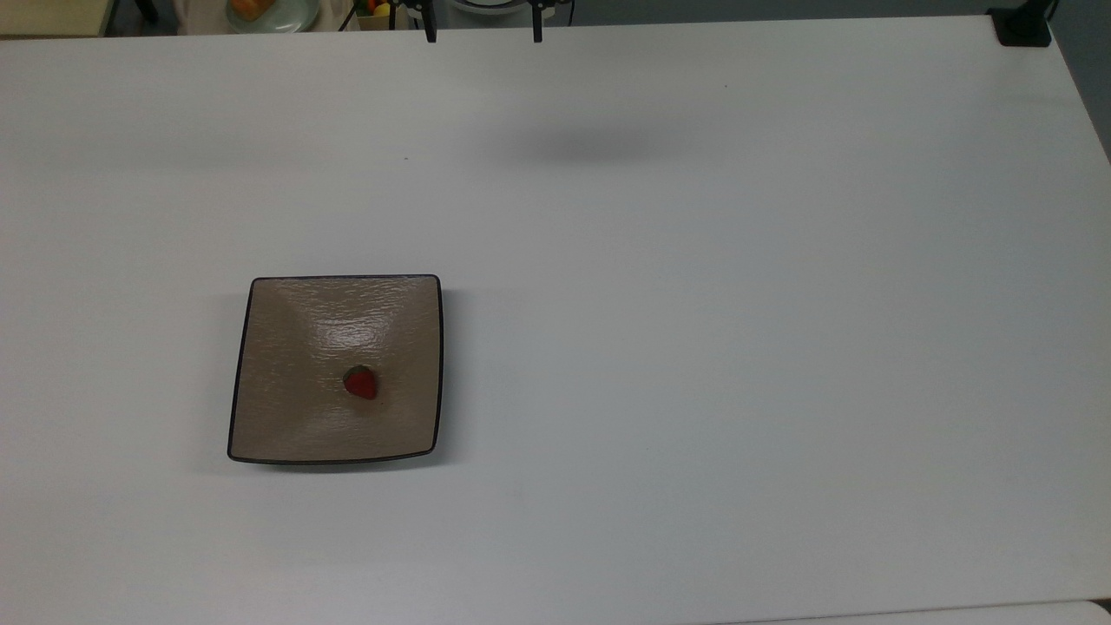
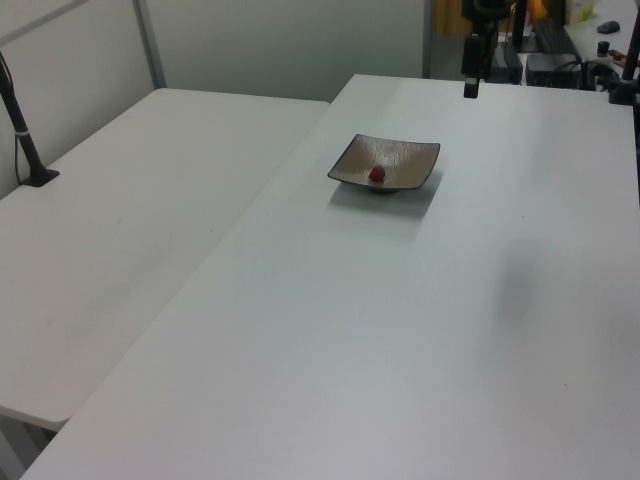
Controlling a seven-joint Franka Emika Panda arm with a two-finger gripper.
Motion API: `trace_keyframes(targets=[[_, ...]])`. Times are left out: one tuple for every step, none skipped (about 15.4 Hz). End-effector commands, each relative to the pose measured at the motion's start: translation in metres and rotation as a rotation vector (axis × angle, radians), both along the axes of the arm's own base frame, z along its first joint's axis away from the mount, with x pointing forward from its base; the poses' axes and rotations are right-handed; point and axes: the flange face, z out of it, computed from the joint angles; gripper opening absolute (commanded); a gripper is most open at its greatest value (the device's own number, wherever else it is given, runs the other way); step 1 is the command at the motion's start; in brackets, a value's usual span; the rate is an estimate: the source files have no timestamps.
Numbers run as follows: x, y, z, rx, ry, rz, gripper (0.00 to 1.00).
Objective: Strawberries on a ceramic plate
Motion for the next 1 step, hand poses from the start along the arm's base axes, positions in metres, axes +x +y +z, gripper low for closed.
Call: trace_keyframes(targets=[[-0.0027, 0.0008, -0.0024, 0.016, 0.002, 0.000, 1.00]])
